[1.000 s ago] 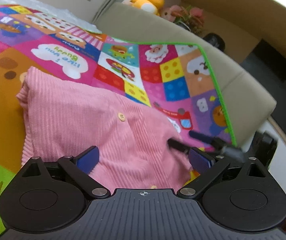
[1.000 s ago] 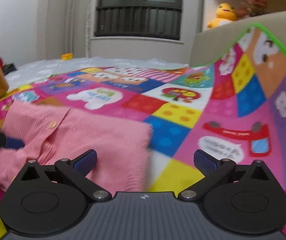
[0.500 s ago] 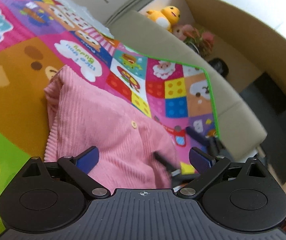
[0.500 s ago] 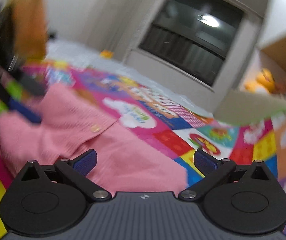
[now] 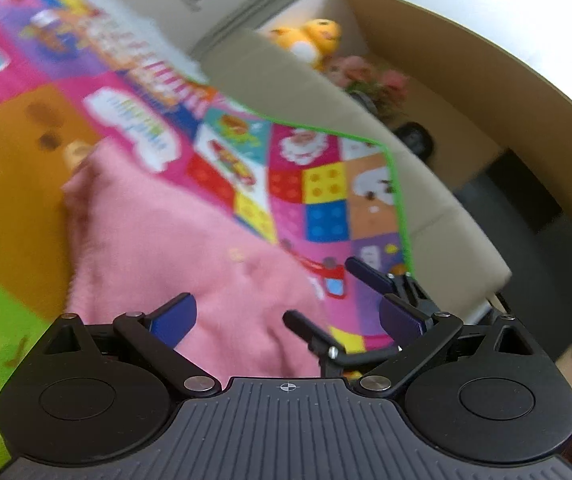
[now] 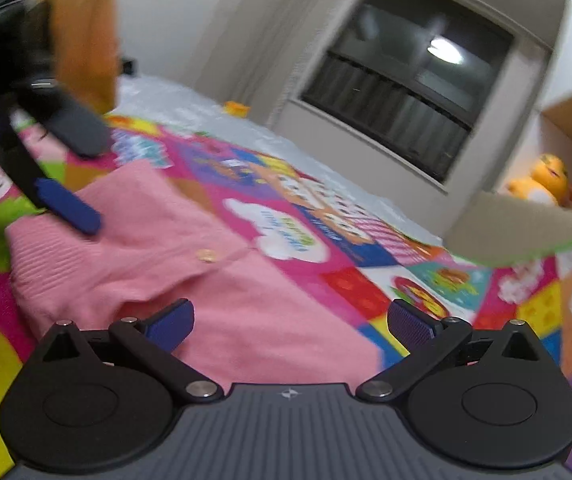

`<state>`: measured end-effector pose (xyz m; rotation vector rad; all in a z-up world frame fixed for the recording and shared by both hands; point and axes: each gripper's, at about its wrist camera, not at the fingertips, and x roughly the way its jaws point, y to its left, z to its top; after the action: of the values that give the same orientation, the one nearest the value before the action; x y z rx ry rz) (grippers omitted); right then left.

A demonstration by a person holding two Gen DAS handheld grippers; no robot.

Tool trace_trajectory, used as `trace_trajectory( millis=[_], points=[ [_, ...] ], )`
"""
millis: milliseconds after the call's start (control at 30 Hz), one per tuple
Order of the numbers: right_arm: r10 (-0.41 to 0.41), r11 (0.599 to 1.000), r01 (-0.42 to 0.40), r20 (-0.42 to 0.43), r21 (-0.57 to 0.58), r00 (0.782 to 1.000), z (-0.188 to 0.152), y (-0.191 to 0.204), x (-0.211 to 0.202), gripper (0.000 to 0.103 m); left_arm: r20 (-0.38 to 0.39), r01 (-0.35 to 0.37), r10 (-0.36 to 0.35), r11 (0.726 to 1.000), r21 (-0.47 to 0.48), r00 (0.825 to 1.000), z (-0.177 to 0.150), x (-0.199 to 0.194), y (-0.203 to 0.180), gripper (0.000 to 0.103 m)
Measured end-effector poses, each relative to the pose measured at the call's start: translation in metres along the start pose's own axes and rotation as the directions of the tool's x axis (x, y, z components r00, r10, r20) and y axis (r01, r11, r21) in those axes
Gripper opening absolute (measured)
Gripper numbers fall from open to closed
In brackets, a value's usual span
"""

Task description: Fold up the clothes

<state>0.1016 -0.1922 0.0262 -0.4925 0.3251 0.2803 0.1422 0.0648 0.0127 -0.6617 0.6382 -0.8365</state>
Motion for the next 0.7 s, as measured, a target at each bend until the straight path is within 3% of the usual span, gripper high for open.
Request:
trace_trajectory(
  millis=[200, 367, 433, 567, 700],
  points=[
    [-0.018, 0.958, 0.024, -0.025, 0.287, 1.0, -0.013, -0.049, -0.004, 0.103, -0.099, -0.048, 0.058, 0.994, 0.094, 0.993, -0.012, 0.035, -0.016, 0.101],
    [-0.027, 0.93, 0.05, -0.069, 0.365, 0.997, -0.023, -0.057, 0.003, 0.103, -0.164, -0.119, 0.163, 0.961, 0.248, 0.973, -0.032, 0.057, -0.031, 0.101],
    [0.017, 0.922, 0.008, -0.059, 0.388, 0.998, -0.021, -0.057, 0.005, 0.103, -0.177, -0.138, 0.199, 0.941, 0.308, 0.964, -0.037, 0.061, -0.039, 0.101],
    [0.184, 0.907, -0.161, -0.024, 0.388, 0.983, -0.006, -0.049, 0.017, 0.103, -0.188, -0.165, 0.246, 0.917, 0.363, 0.951, -0.04, 0.061, -0.046, 0.102],
    [0.245, 0.924, -0.221, -0.038, 0.313, 0.969, 0.008, -0.029, 0.029, 0.103, -0.184, -0.212, 0.308, 0.886, 0.412, 0.933, -0.041, 0.056, -0.053, 0.102]
  ],
)
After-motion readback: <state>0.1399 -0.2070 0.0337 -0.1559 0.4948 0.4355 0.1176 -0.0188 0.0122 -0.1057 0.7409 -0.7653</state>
